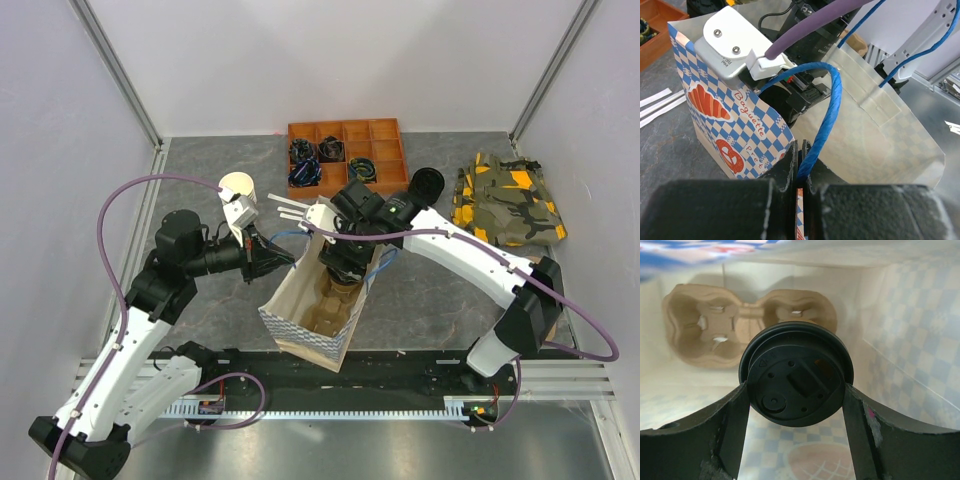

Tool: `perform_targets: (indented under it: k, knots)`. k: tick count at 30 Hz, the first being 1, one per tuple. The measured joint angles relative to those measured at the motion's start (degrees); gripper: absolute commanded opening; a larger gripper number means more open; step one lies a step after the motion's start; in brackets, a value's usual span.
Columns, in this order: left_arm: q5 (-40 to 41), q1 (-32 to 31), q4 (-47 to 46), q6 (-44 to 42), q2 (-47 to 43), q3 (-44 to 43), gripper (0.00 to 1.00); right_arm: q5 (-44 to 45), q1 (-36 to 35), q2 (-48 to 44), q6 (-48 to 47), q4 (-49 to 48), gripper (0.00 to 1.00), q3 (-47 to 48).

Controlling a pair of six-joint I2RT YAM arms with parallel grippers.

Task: Pack the takeout coffee

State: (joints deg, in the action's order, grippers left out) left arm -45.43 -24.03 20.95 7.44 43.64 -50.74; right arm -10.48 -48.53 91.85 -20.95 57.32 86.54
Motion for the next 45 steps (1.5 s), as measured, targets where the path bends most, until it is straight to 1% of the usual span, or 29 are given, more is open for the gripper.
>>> perform_targets:
  k: [10, 27, 33, 39, 45]
  knots:
    - [2.14, 0.0, -0.07, 0.46, 0.2, 0.39, 0.02, 1.53, 0.04, -0.52, 0.42, -6.47, 0.3, -3.1]
    - [3.58, -0.11, 0.24, 0.52, 2.43, 0.35, 0.02, 0.9, 0.35, -0.55, -1.42, -6.86, 0.28, -4.94]
    - [4.74, -0.11, 1.2, 0.5, 2.49, 0.35, 0.02, 1.16, 0.76, -0.44, -2.45, -10.12, 0.27, -7.8]
    - [5.01, -0.11, 2.51, -0.02, 1.97, 0.22, 0.02, 1.29, 0.76, -2.99, -3.08, -14.27, 0.27, -12.04]
    - [7.89, -0.17, 4.42, -1.29, -0.24, -0.55, 0.02, 0.98, 0.76, -4.37, -5.68, -15.74, 0.27, -14.03]
